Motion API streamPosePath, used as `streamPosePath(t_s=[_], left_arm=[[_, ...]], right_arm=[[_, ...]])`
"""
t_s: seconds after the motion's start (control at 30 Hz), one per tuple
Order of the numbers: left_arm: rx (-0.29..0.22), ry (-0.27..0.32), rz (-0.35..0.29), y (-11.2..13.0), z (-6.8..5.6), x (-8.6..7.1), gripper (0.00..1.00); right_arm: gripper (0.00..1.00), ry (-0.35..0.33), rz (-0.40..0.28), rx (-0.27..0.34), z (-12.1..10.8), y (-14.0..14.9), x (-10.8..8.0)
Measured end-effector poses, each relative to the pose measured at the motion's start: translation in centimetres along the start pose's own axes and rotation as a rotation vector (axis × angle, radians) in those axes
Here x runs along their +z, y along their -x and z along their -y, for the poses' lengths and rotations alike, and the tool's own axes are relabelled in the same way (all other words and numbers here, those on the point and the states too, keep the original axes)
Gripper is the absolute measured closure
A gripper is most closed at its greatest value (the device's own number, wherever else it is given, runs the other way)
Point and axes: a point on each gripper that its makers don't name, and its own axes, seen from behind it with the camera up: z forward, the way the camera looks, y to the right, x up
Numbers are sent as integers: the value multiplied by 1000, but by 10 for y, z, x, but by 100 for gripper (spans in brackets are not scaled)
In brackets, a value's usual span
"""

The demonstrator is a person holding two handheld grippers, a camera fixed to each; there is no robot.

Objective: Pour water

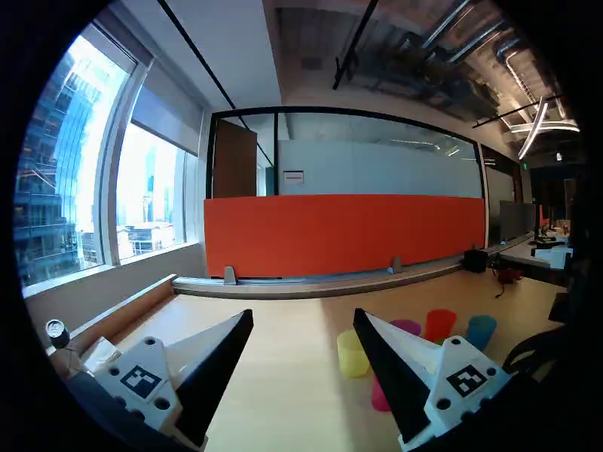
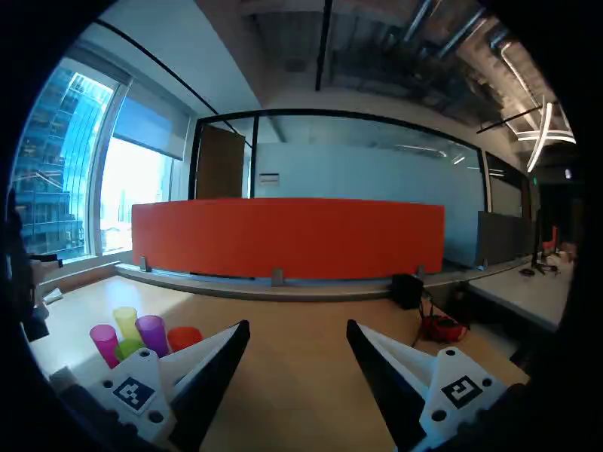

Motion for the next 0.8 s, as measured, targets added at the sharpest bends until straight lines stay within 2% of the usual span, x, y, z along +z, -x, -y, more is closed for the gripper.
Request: streamPosePath(t_s=[0.17,0.37,0.67,0.8], left_arm=[[23,9,-6,-28,2,6,1],[19,32,-21,-59,-2,11,1],[37,72,-64,-107,-11,18,1],[36,97,-66,-118,-17,21,1]], right_arm=[[0,-21,-3,-13,12,-22,1],[0,-27,1,-31,21,-45,5],[0,-68,-1,8,33,-74,8],[0,-73,-13,12,33,-86,10]])
